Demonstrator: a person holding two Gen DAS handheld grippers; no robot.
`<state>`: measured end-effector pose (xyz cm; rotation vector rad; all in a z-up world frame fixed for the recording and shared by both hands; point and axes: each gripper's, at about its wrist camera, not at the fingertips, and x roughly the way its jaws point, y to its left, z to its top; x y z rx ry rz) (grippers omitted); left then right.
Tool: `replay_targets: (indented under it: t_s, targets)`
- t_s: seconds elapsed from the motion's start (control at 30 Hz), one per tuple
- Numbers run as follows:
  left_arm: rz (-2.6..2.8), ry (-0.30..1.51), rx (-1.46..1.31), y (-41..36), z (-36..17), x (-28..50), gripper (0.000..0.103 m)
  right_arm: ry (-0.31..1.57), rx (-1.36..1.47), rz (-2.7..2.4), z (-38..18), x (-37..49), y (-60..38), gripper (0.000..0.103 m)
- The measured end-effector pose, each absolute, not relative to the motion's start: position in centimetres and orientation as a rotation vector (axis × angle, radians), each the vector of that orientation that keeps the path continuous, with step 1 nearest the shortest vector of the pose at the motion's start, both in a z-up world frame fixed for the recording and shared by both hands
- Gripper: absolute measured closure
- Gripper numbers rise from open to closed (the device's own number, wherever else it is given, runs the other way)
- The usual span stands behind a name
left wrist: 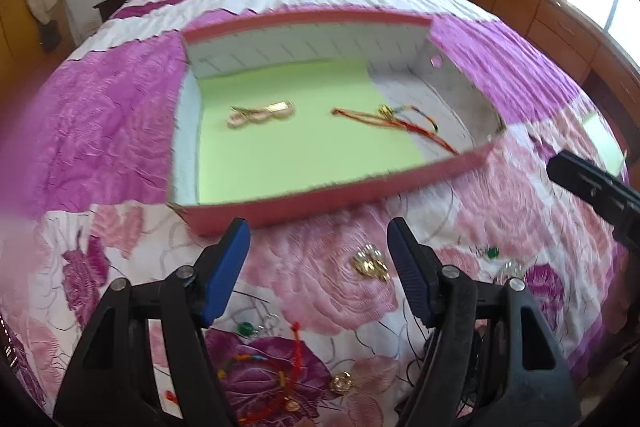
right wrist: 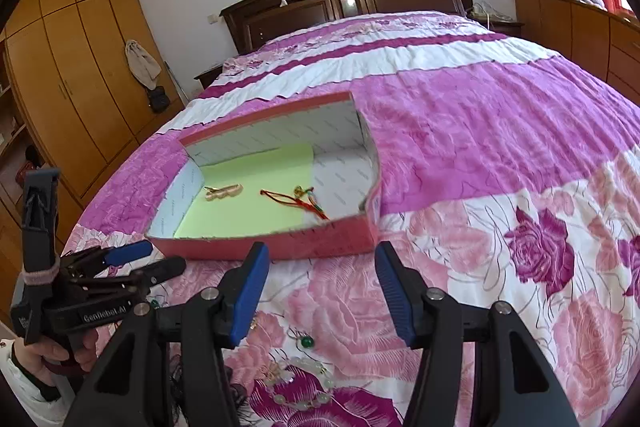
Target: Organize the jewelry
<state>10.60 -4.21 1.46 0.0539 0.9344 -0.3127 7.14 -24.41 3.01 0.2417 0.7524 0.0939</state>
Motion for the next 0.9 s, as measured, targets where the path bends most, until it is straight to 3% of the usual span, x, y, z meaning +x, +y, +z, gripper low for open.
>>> replay_targets:
  t_s: [0.23, 0.4, 0.5, 0.9]
  targets:
    - [-0.363, 0.989, 0.108, -5.3, -0.1, 10.2, 0.043, 0.775, 0.268, 0.086, 1.8, 6.8, -25.3, 0.045]
    - [-0.374, 1.021, 0.147, -6.3, -1.1, 10.1, 0.066, 0.792, 0.291, 0.08, 1.0, 6.6, -25.9, 0.045]
    - [-0.382, 1.035, 0.161, -6.7, -1.6, 10.1, 0.072, 0.806, 0.32, 0.079, 0.6, 6.6, -26.4, 0.045]
    - [-0.421, 1.079, 0.107, -6.2, -3.1, 11.0, 0.074, 0.82, 0.349, 0.079, -0.2, 6.6, -27.1, 0.045]
